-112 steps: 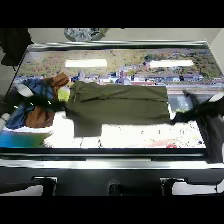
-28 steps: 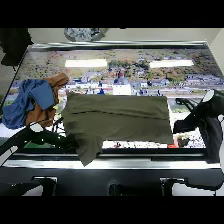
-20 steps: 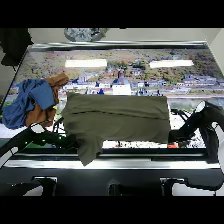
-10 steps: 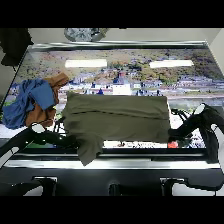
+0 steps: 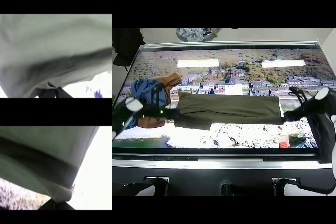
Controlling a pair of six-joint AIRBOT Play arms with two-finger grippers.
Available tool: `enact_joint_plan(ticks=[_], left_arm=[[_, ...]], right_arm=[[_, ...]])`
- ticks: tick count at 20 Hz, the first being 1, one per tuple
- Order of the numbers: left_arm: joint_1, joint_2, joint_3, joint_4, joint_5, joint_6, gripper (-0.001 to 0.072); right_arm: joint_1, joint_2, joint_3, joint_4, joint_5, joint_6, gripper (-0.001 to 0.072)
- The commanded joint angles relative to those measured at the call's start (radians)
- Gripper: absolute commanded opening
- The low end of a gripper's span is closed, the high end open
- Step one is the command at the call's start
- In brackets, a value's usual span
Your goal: Fold the shirts.
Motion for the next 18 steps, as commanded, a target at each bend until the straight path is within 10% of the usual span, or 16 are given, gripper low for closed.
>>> enact_joint_plan(ticks=[1, 10, 11, 13, 18], left_arm=[[0.004, -0.207, 0.288, 0.025, -0.016, -0.014, 0.0031], [0.011, -0.685, 0.702, 0.026, -0.366, -0.145, 0.0085], [0.021, -0.681, 0.704, 0.025, -0.369, -0.145, 0.0191], [0.048, -0.650, 0.710, 0.025, -0.378, -0.148, 0.0427], [0.069, -0.498, 0.710, 0.021, -0.365, -0.144, 0.0426]], right_arm=[[0.057, -0.146, 0.200, -0.028, -0.030, 0.065, 0.0036], [0.066, -0.405, 0.352, 0.067, -0.017, 0.164, 0.0048], [0.062, -0.396, 0.354, 0.083, -0.024, 0.143, 0.0152], [0.034, -0.369, 0.373, 0.084, -0.012, 0.086, 0.0583], [-0.120, -0.410, 0.364, 0.311, 0.097, 0.085, 0.0682]])
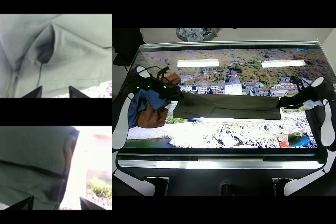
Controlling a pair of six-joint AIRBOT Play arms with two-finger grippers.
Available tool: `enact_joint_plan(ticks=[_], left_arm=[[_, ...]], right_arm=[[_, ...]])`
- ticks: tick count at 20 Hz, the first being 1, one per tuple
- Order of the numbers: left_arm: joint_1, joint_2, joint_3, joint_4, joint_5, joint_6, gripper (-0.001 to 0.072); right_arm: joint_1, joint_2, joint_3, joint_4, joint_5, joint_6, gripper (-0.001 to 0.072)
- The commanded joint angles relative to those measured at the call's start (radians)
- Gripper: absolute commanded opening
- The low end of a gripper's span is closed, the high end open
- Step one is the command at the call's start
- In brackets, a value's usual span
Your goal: Fold the shirts.
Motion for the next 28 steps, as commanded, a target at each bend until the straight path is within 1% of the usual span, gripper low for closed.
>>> enact_joint_plan(ticks=[1, 3, 4, 5, 6, 7, 8, 9, 10, 11, 12, 14, 16, 20, 23, 25, 27, 28], left_arm=[[-0.006, 0.098, 0.006, -0.005, 0.000, -0.005, 0.0426], [-0.040, 0.160, 0.006, -0.005, 0.010, 0.000, 0.0425], [-0.062, 0.190, 0.006, -0.005, 0.021, 0.003, 0.0426], [-0.085, 0.212, 0.006, -0.005, 0.038, 0.003, 0.0425], [-0.108, 0.229, 0.006, -0.005, 0.057, 0.003, 0.0425], [-0.133, 0.237, 0.006, -0.005, 0.073, 0.003, 0.0407], [-0.160, 0.236, 0.005, -0.005, 0.080, 0.002, 0.0383], [-0.186, 0.229, 0.004, -0.005, 0.085, 0.002, 0.0378], [-0.215, 0.220, 0.000, -0.005, 0.098, 0.002, 0.0327], [-0.253, 0.209, -0.016, -0.005, 0.125, 0.002, 0.0110], [-0.296, 0.197, -0.040, -0.005, 0.173, 0.002, 0.0035], [-0.385, 0.166, -0.099, -0.033, 0.289, -0.008, 0.0035], [-0.464, 0.109, -0.135, -0.105, 0.381, -0.069, 0.0034], [-0.575, -0.023, -0.141, -0.211, 0.542, -0.168, 0.0034], [-0.646, -0.103, -0.131, -0.394, 0.653, -0.168, 0.0033], [-0.688, -0.139, -0.131, -0.561, 0.726, -0.098, 0.0033], [-0.729, -0.174, -0.131, -0.723, 0.759, -0.035, 0.0033], [-0.748, -0.191, -0.131, -0.768, 0.765, -0.030, 0.0033]], right_arm=[[-0.067, -0.057, -0.003, 0.199, 0.072, -0.013, 0.0682], [-0.053, -0.095, -0.004, 0.223, 0.054, -0.003, 0.0674], [-0.041, -0.109, -0.004, 0.225, 0.042, 0.020, 0.0642], [-0.027, -0.119, -0.003, 0.223, 0.030, 0.041, 0.0564], [-0.012, -0.125, -0.003, 0.222, 0.020, 0.066, 0.0423], [-0.001, -0.127, -0.003, 0.226, 0.018, 0.079, 0.0196], [0.005, -0.124, -0.003, 0.234, 0.019, 0.078, 0.0048], [0.003, -0.114, -0.003, 0.267, 0.036, 0.046, 0.0037], [0.000, -0.092, -0.002, 0.306, 0.048, -0.005, 0.0037], [0.000, -0.058, -0.002, 0.327, 0.058, -0.034, 0.0037], [0.002, -0.008, -0.002, 0.343, 0.073, -0.053, 0.0037], [0.005, 0.111, -0.003, 0.357, 0.119, -0.061, 0.0037], [0.004, 0.245, -0.003, 0.353, 0.161, -0.059, 0.0037], [0.004, 0.476, -0.003, 0.347, 0.238, -0.004, 0.0037], [0.004, 0.579, -0.003, 0.346, 0.305, 0.039, 0.0038], [0.004, 0.617, -0.003, 0.346, 0.326, 0.061, 0.0038], [0.004, 0.639, -0.003, 0.347, 0.328, 0.068, 0.0038], [0.004, 0.645, -0.003, 0.347, 0.327, 0.072, 0.0038]])
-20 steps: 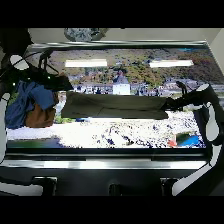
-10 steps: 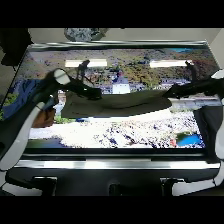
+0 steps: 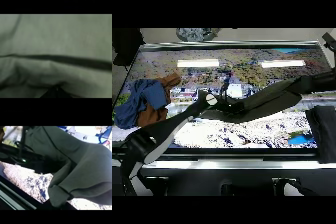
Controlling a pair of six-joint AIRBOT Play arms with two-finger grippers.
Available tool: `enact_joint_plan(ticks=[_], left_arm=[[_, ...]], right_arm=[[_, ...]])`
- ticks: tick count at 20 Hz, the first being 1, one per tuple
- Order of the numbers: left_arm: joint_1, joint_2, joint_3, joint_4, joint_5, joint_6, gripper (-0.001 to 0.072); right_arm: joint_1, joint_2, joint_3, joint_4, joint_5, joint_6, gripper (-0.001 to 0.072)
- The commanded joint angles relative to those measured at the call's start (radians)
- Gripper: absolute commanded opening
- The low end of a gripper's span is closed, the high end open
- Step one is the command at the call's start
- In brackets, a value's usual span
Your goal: Fold the shirts.
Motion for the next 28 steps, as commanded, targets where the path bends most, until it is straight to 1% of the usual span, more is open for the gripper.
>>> enact_joint_plan(ticks=[1, 2, 3, 4, 5, 6, 7, 8, 10, 11, 13, 14, 17, 19, 20, 21, 22, 23, 25, 26, 27, 28], left_arm=[[-0.077, -0.074, 0.000, -0.269, 0.077, 0.059, 0.0033], [-0.089, -0.093, 0.000, -0.307, 0.075, 0.068, 0.0033], [-0.092, -0.107, 0.000, -0.351, 0.064, 0.117, 0.0033], [-0.084, -0.104, -0.001, -0.362, 0.056, 0.169, 0.0032], [-0.063, -0.085, -0.001, -0.353, 0.034, 0.228, 0.0030], [-0.036, -0.053, -0.001, -0.299, 0.006, 0.258, 0.0029], [-0.001, -0.001, -0.002, -0.192, -0.024, 0.251, 0.0029], [0.037, 0.056, -0.002, -0.067, -0.054, 0.214, 0.0029], [0.134, 0.202, -0.002, 0.228, -0.111, 0.108, 0.0029], [0.185, 0.273, -0.002, 0.345, -0.131, 0.064, 0.0029], [0.298, 0.415, -0.002, 0.500, -0.167, 0.038, 0.0030], [0.351, 0.476, -0.002, 0.531, -0.181, 0.038, 0.0030], [0.492, 0.624, -0.002, 0.540, -0.222, 0.038, 0.0031], [0.536, 0.685, -0.002, 0.540, -0.235, 0.038, 0.0031], [0.543, 0.703, -0.002, 0.539, -0.237, 0.038, 0.0031], [0.542, 0.713, -0.002, 0.539, -0.239, 0.038, 0.0031], [0.537, 0.714, -0.002, 0.539, -0.245, 0.038, 0.0031], [0.534, 0.713, -0.005, 0.540, -0.250, 0.038, 0.0031], [0.530, 0.714, -0.026, 0.541, -0.259, 0.039, 0.0032], [0.531, 0.714, -0.036, 0.542, -0.272, 0.039, 0.0031], [0.532, 0.714, -0.043, 0.547, -0.283, 0.045, 0.0032], [0.532, 0.714, -0.050, 0.557, -0.285, 0.057, 0.0032]], right_arm=[[0.000, 0.048, 0.001, 0.003, 0.018, 0.024, 0.0039], [0.000, 0.047, 0.001, 0.002, 0.009, 0.024, 0.0039], [0.000, 0.045, 0.001, -0.001, -0.012, 0.024, 0.0039], [0.001, 0.042, 0.001, 0.002, -0.044, 0.024, 0.0039], [0.001, 0.034, 0.001, 0.014, -0.072, 0.024, 0.0039], [0.010, 0.020, 0.001, 0.029, -0.097, 0.023, 0.0039], [0.032, 0.004, 0.001, 0.031, -0.121, 0.023, 0.0039], [0.070, -0.017, 0.001, 0.032, -0.148, 0.023, 0.0039], [0.187, -0.080, 0.001, 0.047, -0.222, 0.023, 0.0039], [0.249, -0.115, 0.001, 0.069, -0.266, 0.023, 0.0039], [0.370, -0.196, 0.001, 0.132, -0.377, 0.023, 0.0039], [0.425, -0.243, 0.001, 0.170, -0.435, 0.023, 0.0040], [0.557, -0.390, 0.001, 0.305, -0.575, 0.023, 0.0040], [0.621, -0.485, 0.001, 0.405, -0.639, 0.023, 0.0041], [0.649, -0.528, 0.001, 0.454, -0.666, 0.023, 0.0062], [0.670, -0.563, 0.001, 0.499, -0.685, 0.023, 0.0212], [0.686, -0.594, 0.001, 0.548, -0.696, -0.001, 0.0595], [0.688, -0.610, 0.001, 0.577, -0.692, -0.054, 0.0686], [0.649, -0.604, 0.001, 0.545, -0.663, -0.068, 0.0689], [0.603, -0.588, 0.001, 0.495, -0.625, -0.068, 0.0685], [0.550, -0.567, 0.001, 0.414, -0.581, -0.066, 0.0685], [0.484, -0.538, 0.001, 0.290, -0.520, -0.043, 0.0685]])
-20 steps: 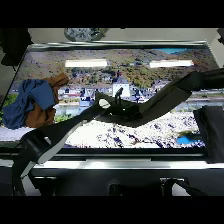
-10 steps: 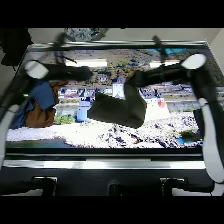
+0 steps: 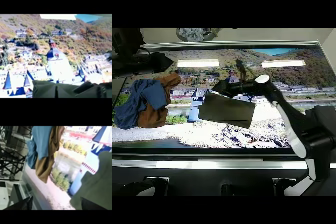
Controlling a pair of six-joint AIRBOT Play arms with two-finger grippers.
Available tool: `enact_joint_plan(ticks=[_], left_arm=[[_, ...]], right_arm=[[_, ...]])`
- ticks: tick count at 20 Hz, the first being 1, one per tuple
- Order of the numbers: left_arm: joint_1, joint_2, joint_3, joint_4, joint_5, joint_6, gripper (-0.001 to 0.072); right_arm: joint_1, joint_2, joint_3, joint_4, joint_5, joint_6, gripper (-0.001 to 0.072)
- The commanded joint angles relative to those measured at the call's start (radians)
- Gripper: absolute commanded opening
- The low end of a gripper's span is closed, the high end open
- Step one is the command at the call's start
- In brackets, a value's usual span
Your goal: Fold the shirts.
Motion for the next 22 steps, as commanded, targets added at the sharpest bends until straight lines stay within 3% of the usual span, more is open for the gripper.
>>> enact_joint_plan(ticks=[1, 4, 5, 6, 10, 13, 14, 15, 16, 18, 22], left_arm=[[0.005, 0.008, -0.022, 0.034, -0.021, 0.017, 0.0032], [0.005, 0.008, -0.022, 0.061, -0.021, 0.017, 0.0032], [0.005, 0.008, -0.022, 0.061, -0.021, 0.017, 0.0032], [0.004, 0.007, -0.022, 0.061, -0.021, 0.017, 0.0033], [0.001, 0.007, -0.022, 0.061, -0.021, 0.014, 0.0033], [0.001, 0.007, -0.022, 0.061, -0.019, 0.014, 0.0033], [0.001, 0.007, -0.022, 0.061, -0.016, 0.014, 0.0033], [0.001, 0.006, -0.022, 0.061, -0.009, 0.014, 0.0033], [0.001, 0.006, -0.022, 0.061, -0.006, 0.014, 0.0033], [0.001, 0.006, -0.022, 0.061, -0.006, 0.015, 0.0033], [0.001, 0.005, -0.022, 0.061, -0.006, 0.029, 0.0033]], right_arm=[[-0.166, 0.055, 0.001, -0.328, 0.178, 0.042, 0.0684], [-0.313, 0.100, -0.016, -0.872, 0.497, 0.174, 0.0661], [-0.335, 0.106, -0.064, -0.949, 0.522, 0.184, 0.0662], [-0.348, 0.112, -0.125, -0.919, 0.492, 0.190, 0.0662], [-0.329, 0.108, -0.381, -0.449, 0.156, 0.129, 0.0665], [-0.304, 0.080, -0.436, -0.330, 0.087, 0.127, 0.0651], [-0.289, 0.074, -0.435, -0.327, 0.085, 0.127, 0.0513], [-0.279, 0.074, -0.435, -0.314, 0.086, 0.115, 0.0235], [-0.279, 0.075, -0.427, -0.290, 0.088, 0.072, 0.0053], [-0.300, 0.101, -0.374, -0.269, 0.139, -0.071, 0.0037], [-0.463, 0.222, -0.202, -0.407, 0.217, -0.032, 0.0037]])
